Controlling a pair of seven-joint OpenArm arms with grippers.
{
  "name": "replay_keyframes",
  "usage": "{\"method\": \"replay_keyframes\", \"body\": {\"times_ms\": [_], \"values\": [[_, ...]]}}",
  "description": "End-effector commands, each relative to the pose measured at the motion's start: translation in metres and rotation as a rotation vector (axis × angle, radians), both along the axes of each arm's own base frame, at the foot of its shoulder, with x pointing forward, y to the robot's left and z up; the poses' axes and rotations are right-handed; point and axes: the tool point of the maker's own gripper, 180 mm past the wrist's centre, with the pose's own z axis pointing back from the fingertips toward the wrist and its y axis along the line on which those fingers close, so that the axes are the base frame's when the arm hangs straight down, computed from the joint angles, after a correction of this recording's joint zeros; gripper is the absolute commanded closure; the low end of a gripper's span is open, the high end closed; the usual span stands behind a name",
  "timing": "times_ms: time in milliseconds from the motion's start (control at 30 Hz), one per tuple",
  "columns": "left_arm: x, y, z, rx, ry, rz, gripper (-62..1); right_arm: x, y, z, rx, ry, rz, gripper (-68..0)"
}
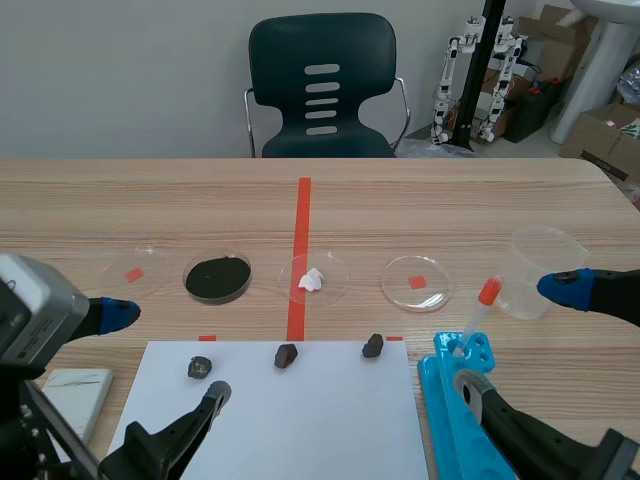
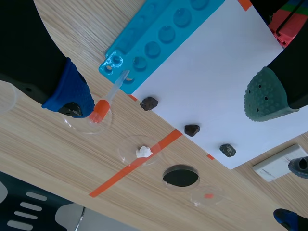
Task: Return to the home posture
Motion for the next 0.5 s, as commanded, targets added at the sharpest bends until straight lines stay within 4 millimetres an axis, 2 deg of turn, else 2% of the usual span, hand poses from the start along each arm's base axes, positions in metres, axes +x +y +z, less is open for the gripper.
{"method": "replay_keyframes", "body": {"times_ms": [0,233,467], "values": [[-0.005,-0.002,0.008,-0.029,-0.014,-0.004,-62.3,0.004,0.003,0.01,0.027,-0.032,0.001,-67.9],[-0.027,0.01,0.014,-0.034,0.005,0.016,-62.3,0.004,0.003,0.01,0.027,-0.032,0.001,-67.9],[-0.036,0.013,0.02,-0.031,0.012,0.023,-62.3,0.004,0.003,0.01,0.027,-0.032,0.001,-67.9]]}}
